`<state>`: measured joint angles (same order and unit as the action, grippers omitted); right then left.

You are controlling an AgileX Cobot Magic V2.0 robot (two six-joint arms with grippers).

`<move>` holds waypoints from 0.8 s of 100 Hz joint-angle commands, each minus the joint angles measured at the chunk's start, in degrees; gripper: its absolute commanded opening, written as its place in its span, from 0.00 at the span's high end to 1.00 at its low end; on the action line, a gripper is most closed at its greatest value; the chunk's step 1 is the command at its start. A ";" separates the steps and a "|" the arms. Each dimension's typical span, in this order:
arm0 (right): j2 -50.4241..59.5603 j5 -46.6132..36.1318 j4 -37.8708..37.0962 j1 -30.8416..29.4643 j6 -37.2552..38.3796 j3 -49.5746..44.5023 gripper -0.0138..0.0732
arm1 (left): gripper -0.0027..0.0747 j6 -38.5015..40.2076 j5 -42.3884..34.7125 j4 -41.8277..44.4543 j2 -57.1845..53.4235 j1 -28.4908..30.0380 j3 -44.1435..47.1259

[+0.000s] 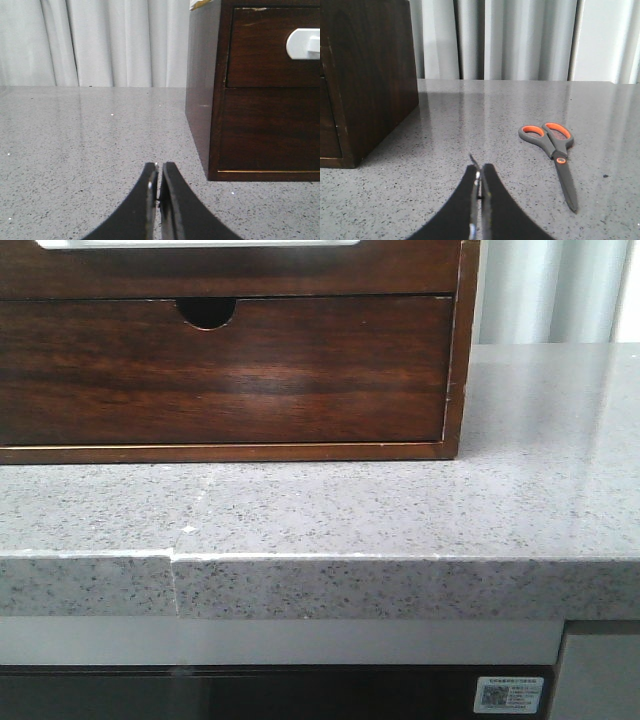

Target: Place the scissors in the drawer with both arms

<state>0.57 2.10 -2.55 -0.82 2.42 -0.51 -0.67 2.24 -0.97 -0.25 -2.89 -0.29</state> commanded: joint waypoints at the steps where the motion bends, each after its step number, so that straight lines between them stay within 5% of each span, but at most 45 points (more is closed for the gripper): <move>1: 1.14 -4.56 -0.84 -0.26 -0.15 -0.92 0.92 | 0.99 0.67 -4.78 -0.07 -1.72 0.30 2.06; 37: 1.14 0.86 2.55 -0.26 -0.15 6.01 0.92 | 0.99 0.67 -10.24 -3.37 -1.72 0.30 -1.65; 80: -12.25 18.60 2.13 -0.26 -0.15 28.02 0.92 | 0.99 0.67 14.48 -7.25 9.62 0.30 -29.36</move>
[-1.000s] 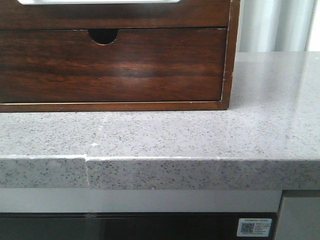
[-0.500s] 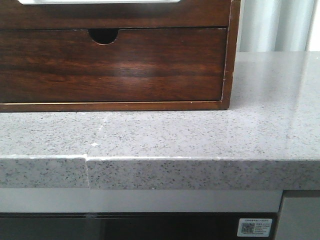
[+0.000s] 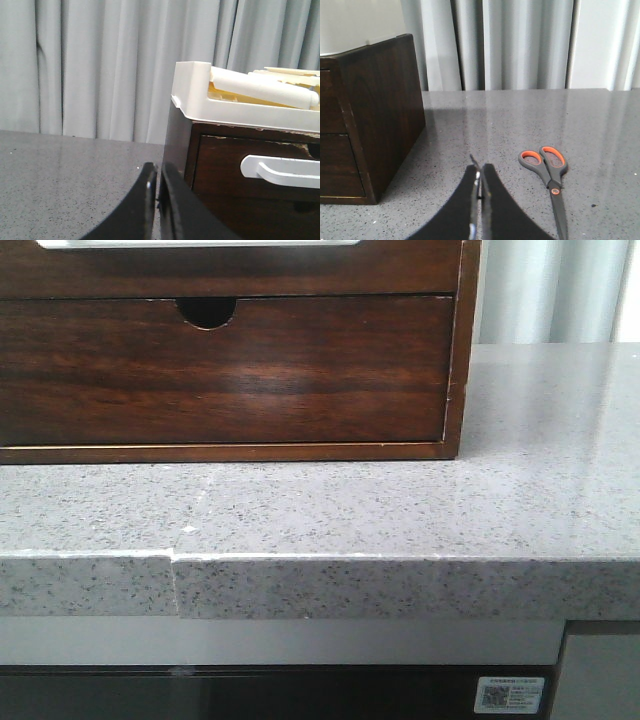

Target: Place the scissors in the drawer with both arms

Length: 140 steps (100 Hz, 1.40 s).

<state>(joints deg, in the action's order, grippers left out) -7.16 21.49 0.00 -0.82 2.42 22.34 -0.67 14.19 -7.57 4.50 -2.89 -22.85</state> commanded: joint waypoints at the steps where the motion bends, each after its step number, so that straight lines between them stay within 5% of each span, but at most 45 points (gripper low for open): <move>1: -4.88 -0.30 -0.42 -0.26 -0.15 5.88 0.92 | 0.99 0.67 2.95 -0.66 5.23 0.30 -7.68; 18: -12.71 4.72 -0.53 -0.26 -0.15 12.92 0.92 | 0.99 0.07 11.02 -0.66 13.66 0.30 -16.10; 115: -16.43 3.87 -0.97 -0.26 -0.15 14.72 0.92 | 0.99 -0.03 10.67 0.34 17.00 0.30 -17.75; 128: -16.43 3.87 -3.72 -0.26 -0.15 14.72 0.73 | 0.89 -0.03 10.57 2.96 17.00 0.30 -17.75; 140: -16.43 3.87 -5.06 -0.26 -0.15 14.72 0.42 | 0.52 -0.34 10.57 6.31 17.00 0.30 -17.75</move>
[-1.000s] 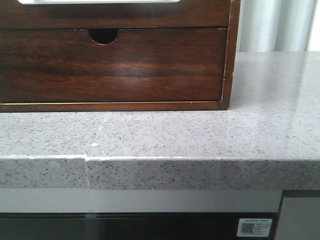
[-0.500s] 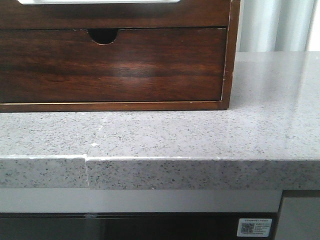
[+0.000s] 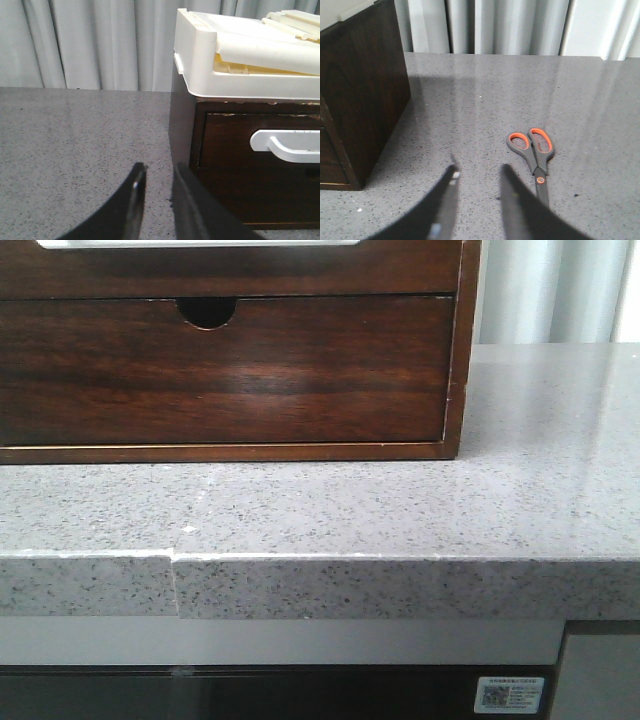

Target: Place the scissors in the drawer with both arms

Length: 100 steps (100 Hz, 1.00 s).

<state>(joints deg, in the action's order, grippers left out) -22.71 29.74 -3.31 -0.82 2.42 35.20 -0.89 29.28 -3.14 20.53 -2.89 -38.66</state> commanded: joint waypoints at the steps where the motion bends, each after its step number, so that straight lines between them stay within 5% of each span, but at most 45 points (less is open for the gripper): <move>1: -0.88 -4.38 -1.75 -0.26 -0.15 1.86 0.40 | 0.50 -0.12 -4.51 2.03 0.97 0.30 -1.94; 12: -0.88 -4.38 -1.75 -0.26 -0.15 1.86 0.29 | 0.30 -0.12 -4.51 1.74 0.97 0.30 -1.94; 40: -0.88 -4.38 -1.75 -0.26 -0.15 1.86 0.29 | 0.35 -0.12 -4.54 0.40 0.97 0.30 -1.94; 68: -0.88 -4.38 -1.52 -0.26 -0.15 1.86 0.29 | 0.44 -0.12 -7.99 -30.04 2.64 0.30 -1.60; 100: -0.88 -4.38 -1.15 -0.26 -0.15 1.86 0.29 | 0.47 -1.07 -4.30 -51.22 14.48 0.30 -1.25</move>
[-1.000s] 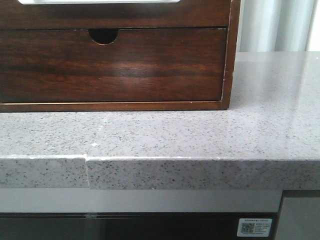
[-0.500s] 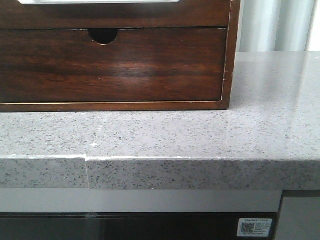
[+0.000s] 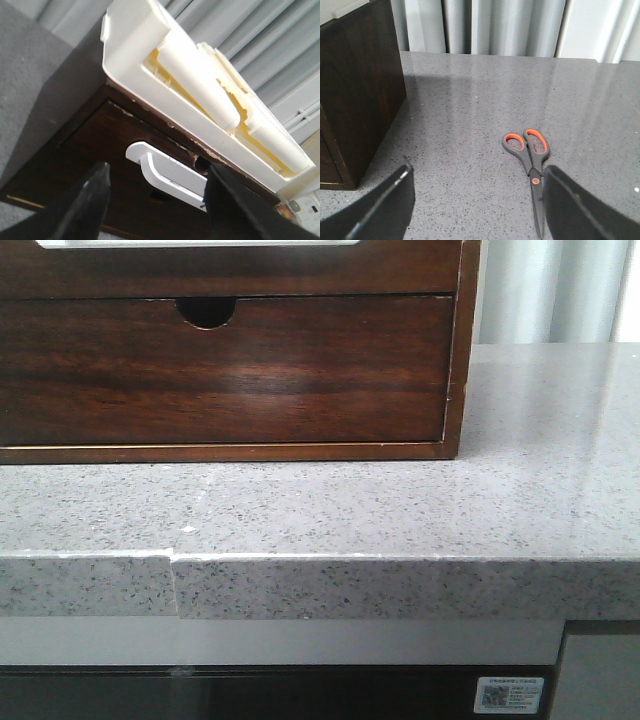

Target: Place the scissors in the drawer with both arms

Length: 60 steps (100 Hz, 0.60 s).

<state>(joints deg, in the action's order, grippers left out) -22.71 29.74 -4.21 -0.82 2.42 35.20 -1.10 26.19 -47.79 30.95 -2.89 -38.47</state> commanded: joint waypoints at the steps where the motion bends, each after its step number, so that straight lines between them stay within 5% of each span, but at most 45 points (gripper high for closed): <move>1: -0.88 -4.38 -0.25 -0.26 -0.15 1.86 0.29 | 0.47 -1.53 -1.10 -7.00 4.40 0.30 -1.44; 32: -0.88 -4.38 -0.10 -0.26 -0.15 1.86 0.29 | 0.47 -24.20 6.82 -36.30 18.41 0.30 -1.44; 60: -0.88 -4.77 -0.10 -0.26 -0.15 1.86 0.29 | 0.47 -40.06 17.34 -53.47 29.25 0.30 -1.44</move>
<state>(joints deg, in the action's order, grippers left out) -22.71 29.74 -4.11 -0.82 2.42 35.20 -36.01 38.94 -93.00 58.40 -2.89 -38.47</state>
